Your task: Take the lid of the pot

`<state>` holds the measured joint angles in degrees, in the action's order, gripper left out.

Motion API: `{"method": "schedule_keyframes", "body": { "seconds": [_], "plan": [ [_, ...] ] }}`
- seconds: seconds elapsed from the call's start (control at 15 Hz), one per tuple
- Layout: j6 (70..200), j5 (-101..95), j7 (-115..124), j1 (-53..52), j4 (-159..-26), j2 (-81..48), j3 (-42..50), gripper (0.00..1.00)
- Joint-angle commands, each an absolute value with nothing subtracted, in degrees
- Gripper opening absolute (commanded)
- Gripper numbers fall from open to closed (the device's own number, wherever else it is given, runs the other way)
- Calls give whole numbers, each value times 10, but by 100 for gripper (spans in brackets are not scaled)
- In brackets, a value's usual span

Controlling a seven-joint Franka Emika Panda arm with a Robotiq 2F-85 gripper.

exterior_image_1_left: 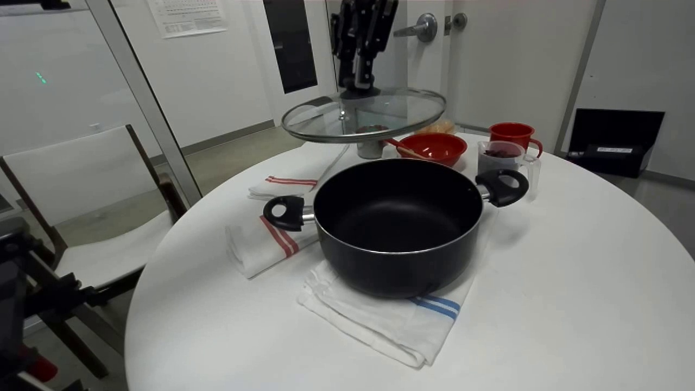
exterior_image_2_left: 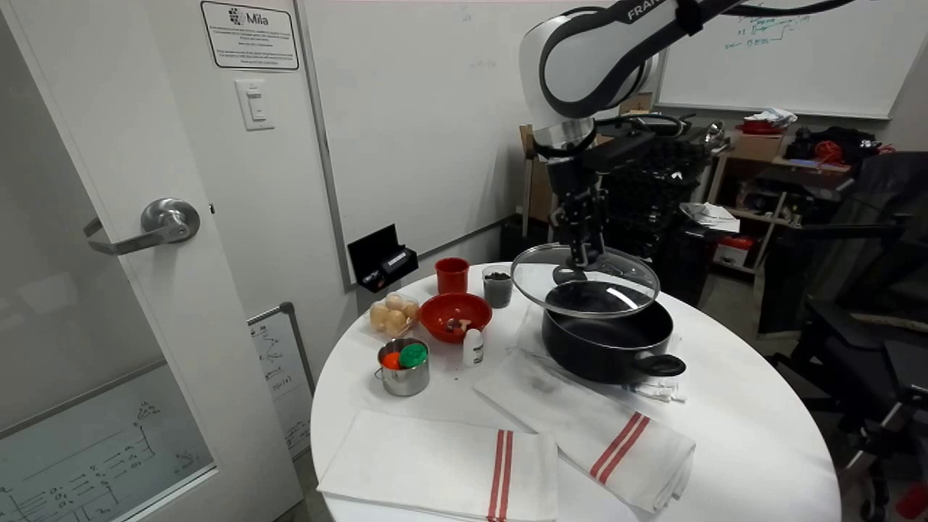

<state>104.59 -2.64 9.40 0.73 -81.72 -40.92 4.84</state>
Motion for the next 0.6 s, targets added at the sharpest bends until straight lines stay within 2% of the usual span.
{"method": "schedule_keyframes", "body": {
  "seconds": [0.0,0.53],
  "plan": [
    [1000,-88,63,-34,-793,-402,40,24],
    [987,-182,-7,-101,-756,-432,9,24]
  ]
}}
